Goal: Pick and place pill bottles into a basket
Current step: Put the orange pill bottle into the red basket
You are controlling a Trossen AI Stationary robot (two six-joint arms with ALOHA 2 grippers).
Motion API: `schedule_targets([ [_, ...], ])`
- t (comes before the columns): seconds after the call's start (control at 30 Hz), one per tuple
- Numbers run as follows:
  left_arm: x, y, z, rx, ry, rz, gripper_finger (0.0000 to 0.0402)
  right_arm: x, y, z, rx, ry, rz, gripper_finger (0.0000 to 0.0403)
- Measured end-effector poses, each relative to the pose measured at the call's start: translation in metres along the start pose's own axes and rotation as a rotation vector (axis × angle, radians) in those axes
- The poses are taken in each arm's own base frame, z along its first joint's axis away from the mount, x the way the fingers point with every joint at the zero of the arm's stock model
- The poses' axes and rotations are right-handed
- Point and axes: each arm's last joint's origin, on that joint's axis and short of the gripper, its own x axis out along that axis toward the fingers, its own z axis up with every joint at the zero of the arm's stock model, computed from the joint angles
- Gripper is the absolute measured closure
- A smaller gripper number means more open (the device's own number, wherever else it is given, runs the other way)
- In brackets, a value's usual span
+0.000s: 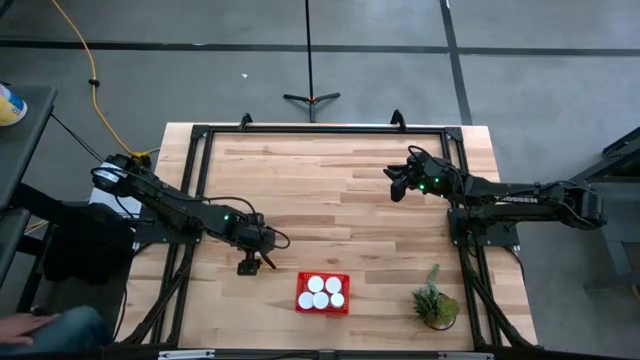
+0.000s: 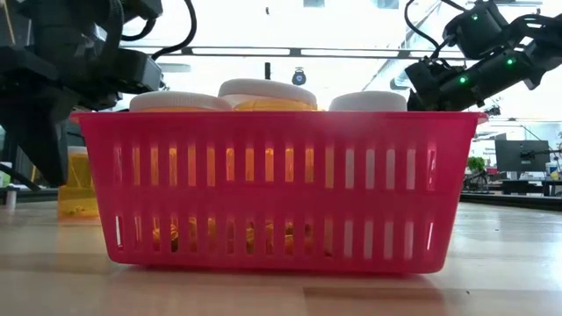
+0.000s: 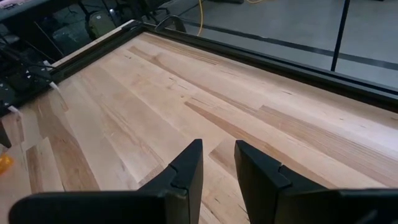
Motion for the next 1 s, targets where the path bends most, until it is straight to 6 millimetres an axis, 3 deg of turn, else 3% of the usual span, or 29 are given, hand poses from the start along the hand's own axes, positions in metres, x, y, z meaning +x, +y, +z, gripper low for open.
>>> schedule_targets([
  [0.53, -0.0002, 0.0008, 0.0002, 0.0, -0.007, 0.025, 0.0014, 0.0, 0.0, 0.0, 0.0, 0.0, 0.0, 0.0318],
  [1.0, -0.0002, 0.0006, 0.0002, 0.046, -0.005, 0.019, 0.0107, 0.0, 0.0, 0.0, 0.0, 0.0, 0.0, 0.0318],
])
